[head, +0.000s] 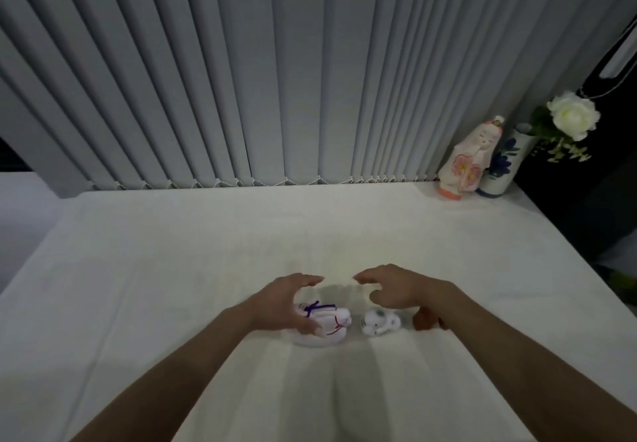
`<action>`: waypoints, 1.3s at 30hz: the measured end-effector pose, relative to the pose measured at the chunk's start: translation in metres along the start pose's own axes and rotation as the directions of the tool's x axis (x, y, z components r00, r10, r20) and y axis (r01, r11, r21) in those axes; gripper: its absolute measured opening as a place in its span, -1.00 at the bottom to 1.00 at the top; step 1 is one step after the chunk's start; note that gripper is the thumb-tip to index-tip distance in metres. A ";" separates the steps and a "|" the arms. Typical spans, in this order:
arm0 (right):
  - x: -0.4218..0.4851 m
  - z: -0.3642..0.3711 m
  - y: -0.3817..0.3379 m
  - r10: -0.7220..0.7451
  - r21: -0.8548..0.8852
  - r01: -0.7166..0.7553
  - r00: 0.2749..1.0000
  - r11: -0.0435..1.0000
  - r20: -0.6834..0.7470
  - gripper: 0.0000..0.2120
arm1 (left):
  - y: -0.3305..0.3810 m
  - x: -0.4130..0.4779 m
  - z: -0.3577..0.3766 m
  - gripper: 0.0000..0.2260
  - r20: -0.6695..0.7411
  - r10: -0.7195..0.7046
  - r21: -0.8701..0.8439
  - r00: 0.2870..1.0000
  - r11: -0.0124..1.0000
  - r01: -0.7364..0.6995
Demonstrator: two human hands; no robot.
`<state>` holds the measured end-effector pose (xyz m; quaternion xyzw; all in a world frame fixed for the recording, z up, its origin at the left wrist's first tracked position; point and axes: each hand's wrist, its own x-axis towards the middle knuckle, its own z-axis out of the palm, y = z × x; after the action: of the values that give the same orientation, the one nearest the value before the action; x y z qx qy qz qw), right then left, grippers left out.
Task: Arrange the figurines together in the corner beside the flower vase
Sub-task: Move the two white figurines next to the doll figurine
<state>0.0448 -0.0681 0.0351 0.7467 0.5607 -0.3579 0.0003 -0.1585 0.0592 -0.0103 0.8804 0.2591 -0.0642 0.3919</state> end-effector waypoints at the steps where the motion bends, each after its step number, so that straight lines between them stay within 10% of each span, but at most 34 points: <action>1: -0.004 0.002 0.002 -0.001 -0.031 0.002 1.000 1.000 0.029 -0.47 | 0.000 -0.003 0.004 -0.18 0.006 0.007 0.031 1.000 1.000 -0.007; 11: -0.008 0.027 0.022 0.006 -0.174 0.014 0.994 0.985 0.112 -0.42 | -0.002 -0.007 0.019 -0.33 0.040 0.047 0.217 0.998 0.975 -0.054; 29: 0.003 -0.002 0.054 -0.140 -0.159 0.112 0.974 0.981 -0.179 -0.72 | 0.002 0.037 -0.008 -0.39 0.009 0.063 0.200 0.998 0.978 -0.063; 39: 0.011 -0.078 0.145 0.029 0.020 -0.022 0.906 1.000 -0.423 -0.69 | 0.078 0.174 -0.045 -0.47 0.086 0.167 0.170 0.982 0.969 -0.179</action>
<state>0.2094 -0.0811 0.0293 0.8137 0.5350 -0.1917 -0.1219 0.0263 0.1186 0.0167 0.9281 0.1605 -0.0839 0.3252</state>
